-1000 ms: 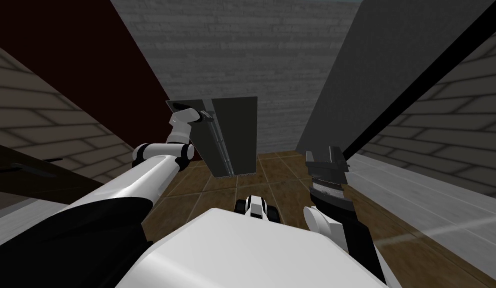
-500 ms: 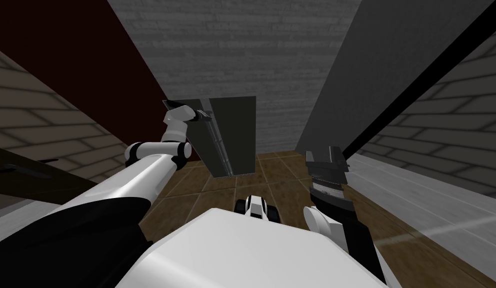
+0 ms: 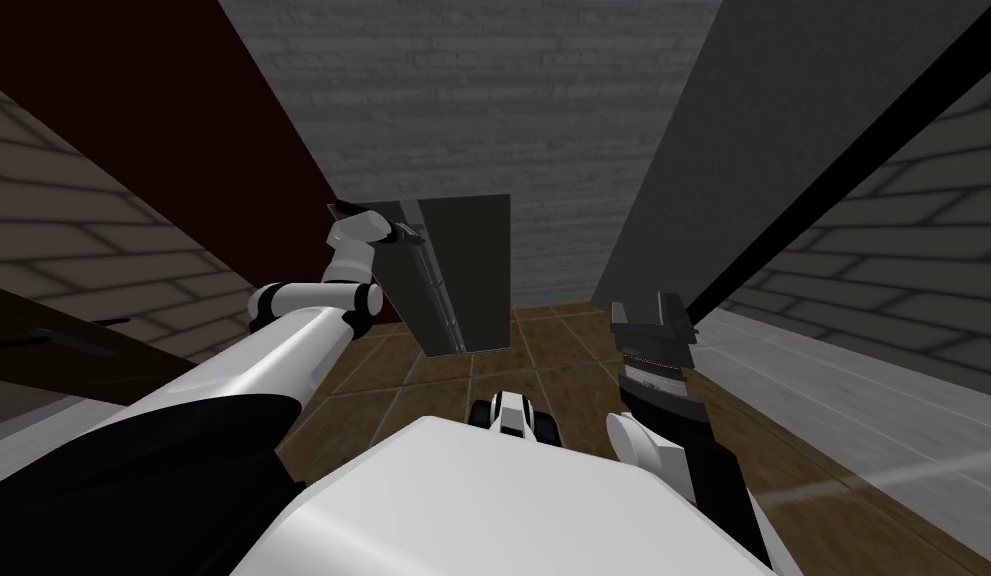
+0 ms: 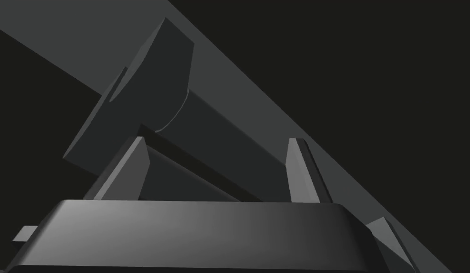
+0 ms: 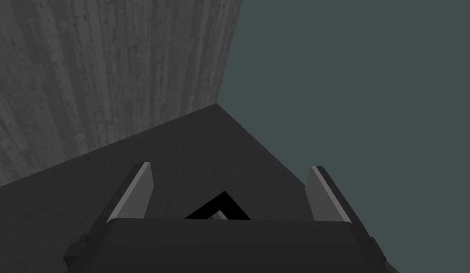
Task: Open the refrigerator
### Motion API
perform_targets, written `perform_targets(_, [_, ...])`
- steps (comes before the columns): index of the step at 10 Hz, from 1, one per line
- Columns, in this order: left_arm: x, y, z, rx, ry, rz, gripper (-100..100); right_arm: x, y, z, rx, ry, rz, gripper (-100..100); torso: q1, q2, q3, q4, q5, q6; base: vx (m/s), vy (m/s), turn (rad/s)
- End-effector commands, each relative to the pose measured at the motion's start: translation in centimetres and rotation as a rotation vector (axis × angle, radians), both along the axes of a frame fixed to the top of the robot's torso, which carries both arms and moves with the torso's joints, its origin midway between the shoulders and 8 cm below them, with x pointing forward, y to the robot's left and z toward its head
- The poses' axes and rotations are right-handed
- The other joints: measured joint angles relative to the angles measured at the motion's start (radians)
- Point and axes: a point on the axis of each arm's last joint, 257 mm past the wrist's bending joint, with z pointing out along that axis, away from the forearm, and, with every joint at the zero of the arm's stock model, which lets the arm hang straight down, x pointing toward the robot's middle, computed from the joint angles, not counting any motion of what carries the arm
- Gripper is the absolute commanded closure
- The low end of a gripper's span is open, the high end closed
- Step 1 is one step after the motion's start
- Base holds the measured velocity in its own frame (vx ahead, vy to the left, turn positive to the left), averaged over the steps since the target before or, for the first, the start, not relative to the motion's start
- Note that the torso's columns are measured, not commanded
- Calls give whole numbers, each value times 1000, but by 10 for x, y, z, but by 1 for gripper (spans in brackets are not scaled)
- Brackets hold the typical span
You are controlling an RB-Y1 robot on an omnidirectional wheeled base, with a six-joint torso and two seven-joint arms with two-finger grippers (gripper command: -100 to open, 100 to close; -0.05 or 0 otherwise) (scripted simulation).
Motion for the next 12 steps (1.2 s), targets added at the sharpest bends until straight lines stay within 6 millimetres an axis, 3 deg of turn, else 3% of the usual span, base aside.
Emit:
perform_targets(1, [4,-8,3,0,-1,6,100,0,0,0,0,0,0,0,-2,3,4,-3,3,1,-15,-97,225])
perform_targets(3, [14,-28,2,8,9,11,100,0,0,0,0,0,0,0,-11,10,11,-5,4,-7,0,-248,395])
perform_targets(5, [18,-38,2,6,10,15,100,0,0,0,0,0,0,0,-5,12,12,-5,4,1,-48,-178,193])
perform_targets(12, [35,-79,5,11,7,28,100,0,0,0,0,0,0,0,-7,12,12,1,1,-1,-35,-146,199])
